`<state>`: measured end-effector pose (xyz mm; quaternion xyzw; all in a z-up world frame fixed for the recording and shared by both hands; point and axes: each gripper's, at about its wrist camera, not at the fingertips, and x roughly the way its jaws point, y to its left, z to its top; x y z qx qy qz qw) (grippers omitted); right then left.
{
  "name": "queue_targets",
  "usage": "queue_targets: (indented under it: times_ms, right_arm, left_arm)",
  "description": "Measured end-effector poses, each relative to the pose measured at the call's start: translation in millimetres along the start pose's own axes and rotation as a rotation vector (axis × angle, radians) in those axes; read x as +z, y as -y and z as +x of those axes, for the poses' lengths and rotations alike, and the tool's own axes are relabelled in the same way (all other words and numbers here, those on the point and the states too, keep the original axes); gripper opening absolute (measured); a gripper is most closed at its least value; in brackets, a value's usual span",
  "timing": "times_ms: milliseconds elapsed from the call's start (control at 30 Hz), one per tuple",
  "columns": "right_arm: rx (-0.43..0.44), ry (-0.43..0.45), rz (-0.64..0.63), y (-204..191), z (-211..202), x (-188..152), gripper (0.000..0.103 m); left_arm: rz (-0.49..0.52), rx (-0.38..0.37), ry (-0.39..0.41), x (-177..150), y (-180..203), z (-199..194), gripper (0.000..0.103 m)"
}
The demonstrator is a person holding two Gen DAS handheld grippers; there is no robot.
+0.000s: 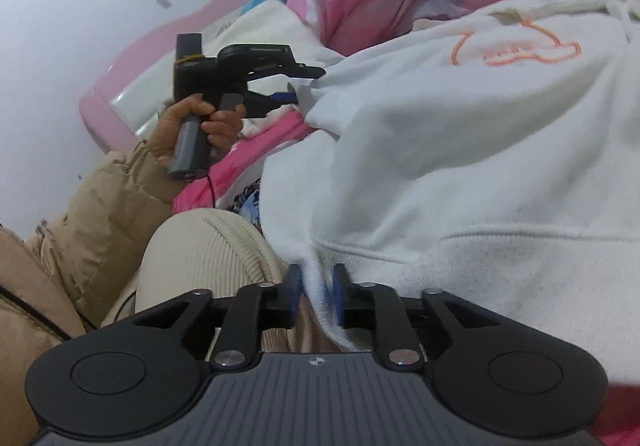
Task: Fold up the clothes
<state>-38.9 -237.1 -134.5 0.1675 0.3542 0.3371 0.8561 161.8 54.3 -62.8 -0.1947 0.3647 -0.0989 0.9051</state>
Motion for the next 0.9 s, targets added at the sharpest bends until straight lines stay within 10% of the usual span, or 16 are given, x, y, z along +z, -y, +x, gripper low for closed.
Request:
queue_targets:
  times_ms: [233, 500, 900]
  right_arm:
    - [-0.052, 0.063, -0.106, -27.2, -11.9, 36.5, 0.041]
    - [-0.169, 0.121, -0.224, -58.1, 13.0, 112.7, 0.057]
    - [-0.198, -0.263, -0.434, -80.3, 198.1, 218.9, 0.068]
  left_arm:
    - [0.124, -0.06, 0.065, -35.0, 1.4, -60.9, 0.072]
    - [0.413, -0.155, -0.046, -66.1, 42.0, -56.1, 0.069]
    - [0.547, -0.28, -0.294, -69.6, 52.3, -17.9, 0.058]
